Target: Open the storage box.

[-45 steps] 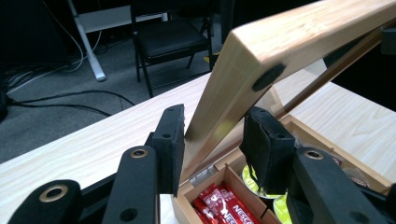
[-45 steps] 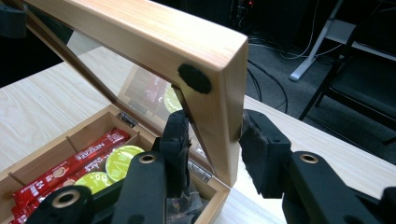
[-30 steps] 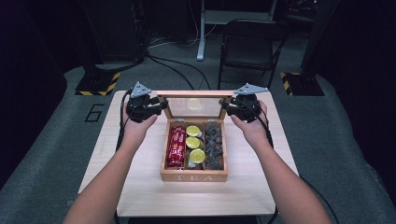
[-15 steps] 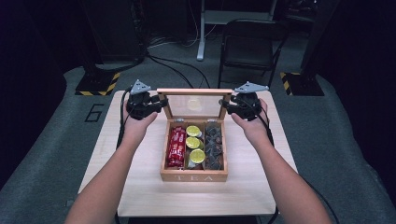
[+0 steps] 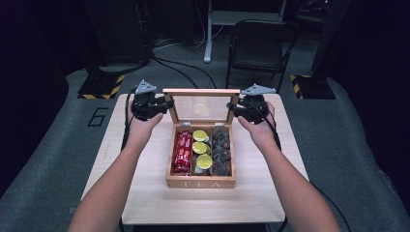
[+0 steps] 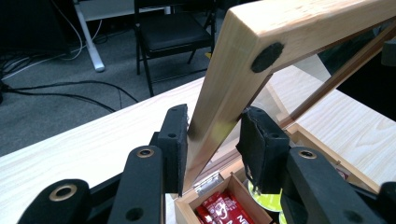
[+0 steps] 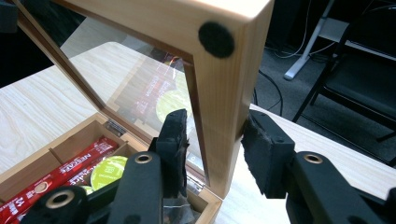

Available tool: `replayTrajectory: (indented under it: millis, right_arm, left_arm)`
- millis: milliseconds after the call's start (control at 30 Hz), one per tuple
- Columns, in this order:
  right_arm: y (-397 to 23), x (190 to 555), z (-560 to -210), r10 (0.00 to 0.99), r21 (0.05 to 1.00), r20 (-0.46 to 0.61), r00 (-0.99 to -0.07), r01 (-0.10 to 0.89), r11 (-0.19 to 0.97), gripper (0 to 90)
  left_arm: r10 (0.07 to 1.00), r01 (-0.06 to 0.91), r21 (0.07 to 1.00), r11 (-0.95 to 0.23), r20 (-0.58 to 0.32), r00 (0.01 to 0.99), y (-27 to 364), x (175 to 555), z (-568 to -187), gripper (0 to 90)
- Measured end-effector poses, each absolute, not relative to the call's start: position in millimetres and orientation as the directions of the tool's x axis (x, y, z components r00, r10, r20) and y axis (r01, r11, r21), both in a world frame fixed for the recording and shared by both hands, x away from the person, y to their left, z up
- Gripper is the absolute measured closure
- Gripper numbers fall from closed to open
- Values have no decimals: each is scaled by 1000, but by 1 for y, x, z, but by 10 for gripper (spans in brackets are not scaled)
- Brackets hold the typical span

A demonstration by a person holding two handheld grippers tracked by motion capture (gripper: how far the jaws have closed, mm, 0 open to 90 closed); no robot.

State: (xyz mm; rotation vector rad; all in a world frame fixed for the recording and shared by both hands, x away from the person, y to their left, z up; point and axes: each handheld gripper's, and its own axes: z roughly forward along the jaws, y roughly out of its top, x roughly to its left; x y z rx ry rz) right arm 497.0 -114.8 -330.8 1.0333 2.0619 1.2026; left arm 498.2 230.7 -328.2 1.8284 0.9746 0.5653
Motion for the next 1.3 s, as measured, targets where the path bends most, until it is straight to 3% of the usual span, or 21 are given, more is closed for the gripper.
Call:
replayTrajectory:
  millis: [800,1300]
  right_arm:
    - [-113,513,-349,837,871,-50,-545,387,304,533]
    - [-112,518,-356,845,888,-80,-528,347,301,485]
  left_arm:
    - [824,378,902,-211,-44,565,231,512,-327,630]
    - [838,388,899,-203,-46,544,227,518,-326,637]
